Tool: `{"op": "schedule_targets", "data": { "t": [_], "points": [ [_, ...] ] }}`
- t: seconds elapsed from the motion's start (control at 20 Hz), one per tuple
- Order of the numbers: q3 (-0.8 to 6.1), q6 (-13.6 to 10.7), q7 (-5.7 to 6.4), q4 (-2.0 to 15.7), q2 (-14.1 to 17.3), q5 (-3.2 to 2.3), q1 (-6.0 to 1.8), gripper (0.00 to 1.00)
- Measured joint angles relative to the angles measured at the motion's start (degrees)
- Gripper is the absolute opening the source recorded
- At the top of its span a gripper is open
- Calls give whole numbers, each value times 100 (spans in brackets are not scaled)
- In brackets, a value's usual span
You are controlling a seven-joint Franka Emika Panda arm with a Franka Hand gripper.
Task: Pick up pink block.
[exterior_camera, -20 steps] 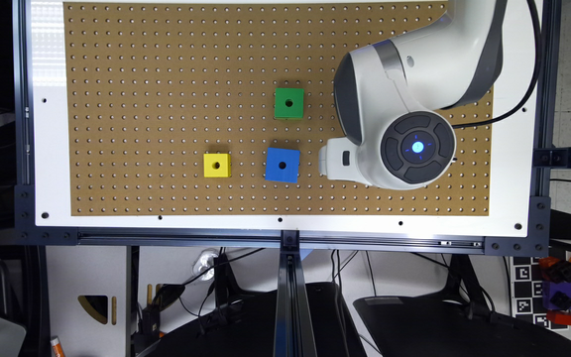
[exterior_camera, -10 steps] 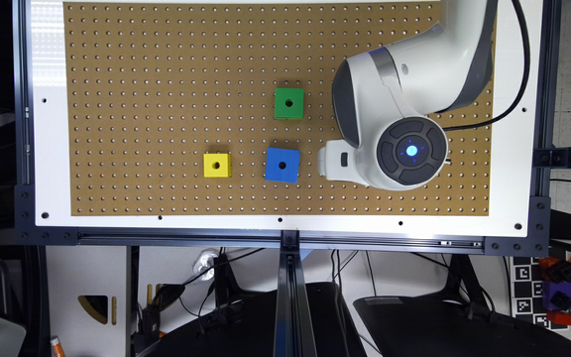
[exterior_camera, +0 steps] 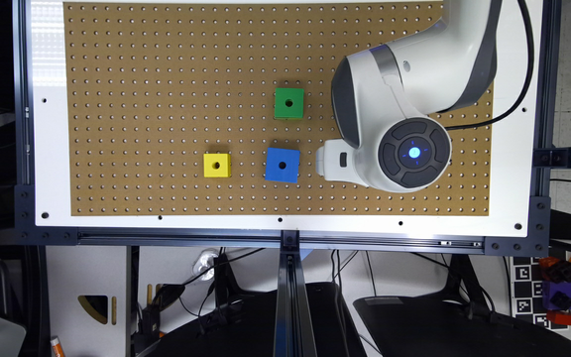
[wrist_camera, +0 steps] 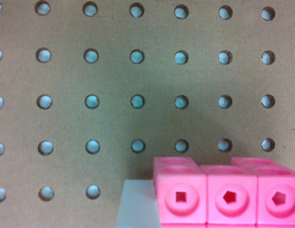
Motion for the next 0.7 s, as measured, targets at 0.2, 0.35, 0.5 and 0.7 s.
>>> {"op": "schedule_targets", "data": {
  "t": [0.2,0.35,0.5,0.7],
  "points": [
    [29,-494,35,-6,-474,1,1,0],
    [59,-796,79,-7,-783,2,1,0],
    [78,-961,98,5,-971,4,0,0],
    [97,-1329,99,10,-1361,50,1,0]
  ]
}}
